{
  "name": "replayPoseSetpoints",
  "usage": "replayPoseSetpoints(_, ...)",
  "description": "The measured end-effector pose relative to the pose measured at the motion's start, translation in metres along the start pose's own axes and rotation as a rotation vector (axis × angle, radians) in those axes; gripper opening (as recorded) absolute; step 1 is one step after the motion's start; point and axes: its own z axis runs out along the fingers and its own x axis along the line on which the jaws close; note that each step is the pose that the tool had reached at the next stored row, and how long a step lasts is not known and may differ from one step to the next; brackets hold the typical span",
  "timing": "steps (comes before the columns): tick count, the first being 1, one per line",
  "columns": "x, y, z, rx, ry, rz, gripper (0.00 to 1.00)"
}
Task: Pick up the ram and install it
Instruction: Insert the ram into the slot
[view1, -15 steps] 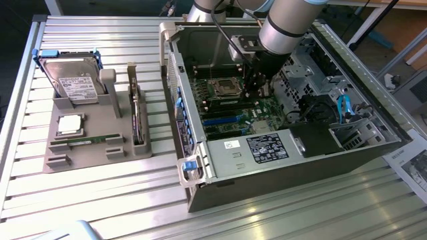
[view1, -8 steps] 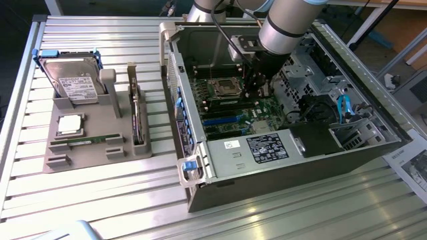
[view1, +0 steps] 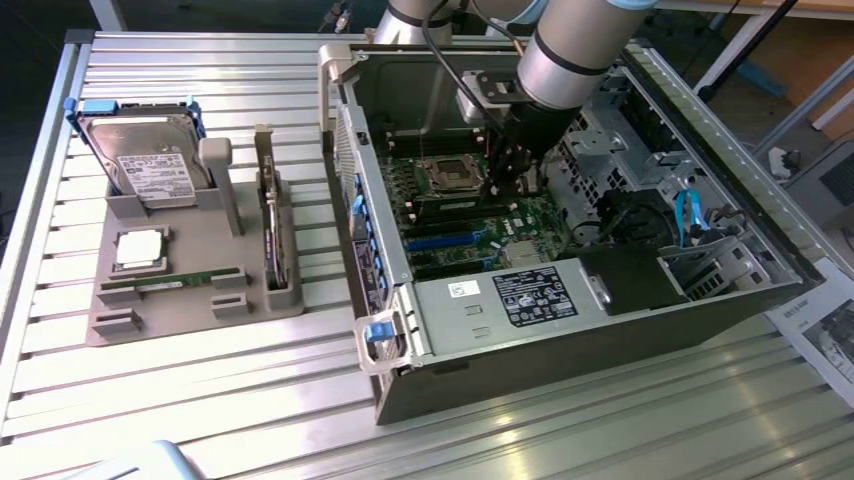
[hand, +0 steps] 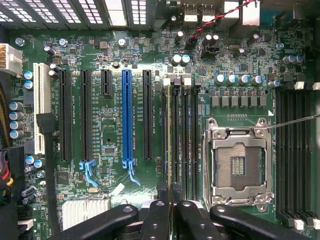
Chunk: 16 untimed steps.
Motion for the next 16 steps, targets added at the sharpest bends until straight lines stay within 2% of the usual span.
replayPoseSetpoints(6, 0.0008, 0.0000, 0.0005, 0.0001, -0.0071, 0.000, 0.12)
replayPoseSetpoints(16, 0.0010, 0.0006, 0.0017, 0.0014, -0.0084, 0.000, 0.12)
